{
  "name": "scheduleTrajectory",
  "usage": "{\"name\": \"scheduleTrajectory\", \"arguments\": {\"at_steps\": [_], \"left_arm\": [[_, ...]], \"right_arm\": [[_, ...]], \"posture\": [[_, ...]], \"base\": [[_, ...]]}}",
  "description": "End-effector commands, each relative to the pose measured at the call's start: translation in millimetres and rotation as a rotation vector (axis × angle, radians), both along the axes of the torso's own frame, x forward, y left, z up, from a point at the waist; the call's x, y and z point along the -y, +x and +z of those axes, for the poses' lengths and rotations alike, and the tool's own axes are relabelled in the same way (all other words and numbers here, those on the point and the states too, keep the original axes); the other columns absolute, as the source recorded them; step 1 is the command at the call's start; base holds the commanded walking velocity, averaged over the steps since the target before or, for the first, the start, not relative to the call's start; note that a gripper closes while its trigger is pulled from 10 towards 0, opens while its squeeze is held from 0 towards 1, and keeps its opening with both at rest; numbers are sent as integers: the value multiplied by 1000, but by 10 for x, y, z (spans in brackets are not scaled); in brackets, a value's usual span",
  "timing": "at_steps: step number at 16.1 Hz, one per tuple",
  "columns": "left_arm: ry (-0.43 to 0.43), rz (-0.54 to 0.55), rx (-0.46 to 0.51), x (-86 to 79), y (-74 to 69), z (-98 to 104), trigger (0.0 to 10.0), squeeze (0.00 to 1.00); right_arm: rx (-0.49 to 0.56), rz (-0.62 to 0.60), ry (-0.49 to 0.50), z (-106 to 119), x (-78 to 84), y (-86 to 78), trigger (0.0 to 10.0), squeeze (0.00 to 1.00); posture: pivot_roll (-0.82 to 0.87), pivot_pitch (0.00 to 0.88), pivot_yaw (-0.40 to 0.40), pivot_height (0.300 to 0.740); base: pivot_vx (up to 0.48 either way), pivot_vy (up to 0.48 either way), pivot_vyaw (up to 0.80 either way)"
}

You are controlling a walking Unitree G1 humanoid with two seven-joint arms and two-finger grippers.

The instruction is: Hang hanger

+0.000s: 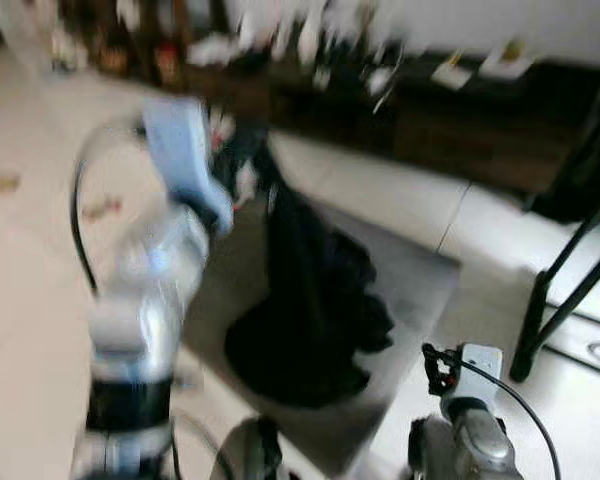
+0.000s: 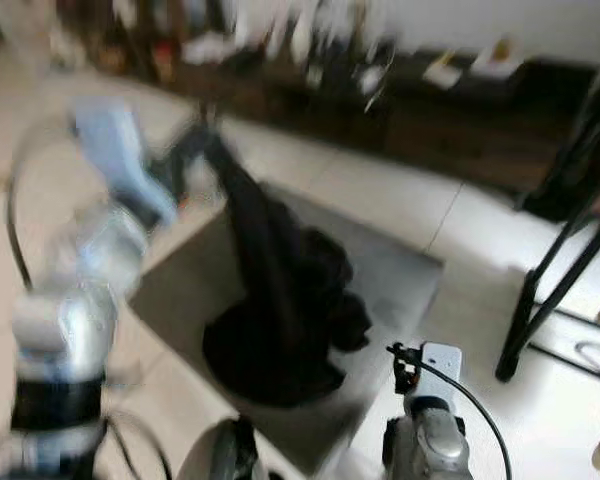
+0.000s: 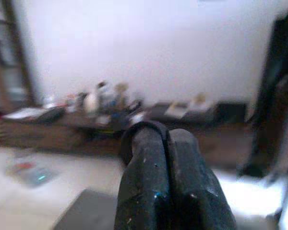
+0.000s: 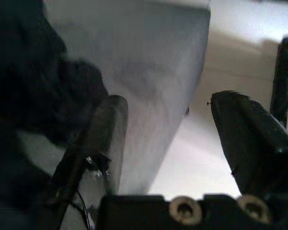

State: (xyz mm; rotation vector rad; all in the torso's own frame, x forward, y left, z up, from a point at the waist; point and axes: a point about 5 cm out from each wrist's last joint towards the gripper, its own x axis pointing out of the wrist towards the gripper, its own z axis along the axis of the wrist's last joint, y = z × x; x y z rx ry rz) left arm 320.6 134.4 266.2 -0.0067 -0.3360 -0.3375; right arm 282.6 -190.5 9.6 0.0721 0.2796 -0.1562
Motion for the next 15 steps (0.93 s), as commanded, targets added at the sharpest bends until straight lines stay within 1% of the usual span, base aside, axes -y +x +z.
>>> {"name": "scheduleTrajectory", "arguments": {"at_steps": [1, 2, 3, 5, 7, 8, 10, 12, 14, 15], "left_arm": [[70, 66, -63, -44, -32, -280, 10000, 0], [81, 87, -81, -54, -77, -351, 10000, 0], [73, 111, -70, -65, -105, -336, 10000, 0], [66, 146, 15, -69, -70, -171, 10000, 0], [59, 154, 60, -41, -47, -78, 10000, 0], [54, 158, 95, -23, -26, 4, 10000, 0], [51, 157, 127, 3, 13, 105, 10000, 0], [44, 141, 177, 49, 76, 269, 10000, 0], [29, 105, 198, 96, 106, 400, 10000, 0], [26, 99, 200, 102, 113, 421, 10000, 0]], "right_arm": [[2, 4, 19, -24, -19, -19, 10000, 0], [4, 8, 22, -27, -16, -25, 10000, 0], [2, 7, 28, -39, -5, -38, 10000, 0], [-3, 9, 30, -66, 4, -58, 10000, 0], [7, 19, 36, -50, -17, -41, 10000, 0], [19, 28, 40, -25, -37, -16, 10000, 0], [19, 31, 42, -21, -48, -6, 10000, 0], [16, 40, 51, -35, -79, -8, 10000, 0], [18, 46, 55, -33, -107, 0, 10000, 0], [18, 48, 56, -31, -114, 4, 10000, 0]], "posture": [[-48, 31, 99, 599], [-47, 26, 94, 609], [-38, 28, 90, 624], [-27, 21, 85, 649], [-26, 27, 81, 669], [-25, 36, 79, 684], [-22, 39, 78, 709], [-19, 42, 79, 739], [-18, 40, 81, 740], [-17, 40, 82, 740]], "base": [[0, 0, 0], [0, 0, 0], [0, 0, 0], [0, 0, 0], [0, 0, 0], [0, 0, 0], [0, 0, 0], [0, 0, 0], [0, 0, 0], [0, 0, 0]]}}
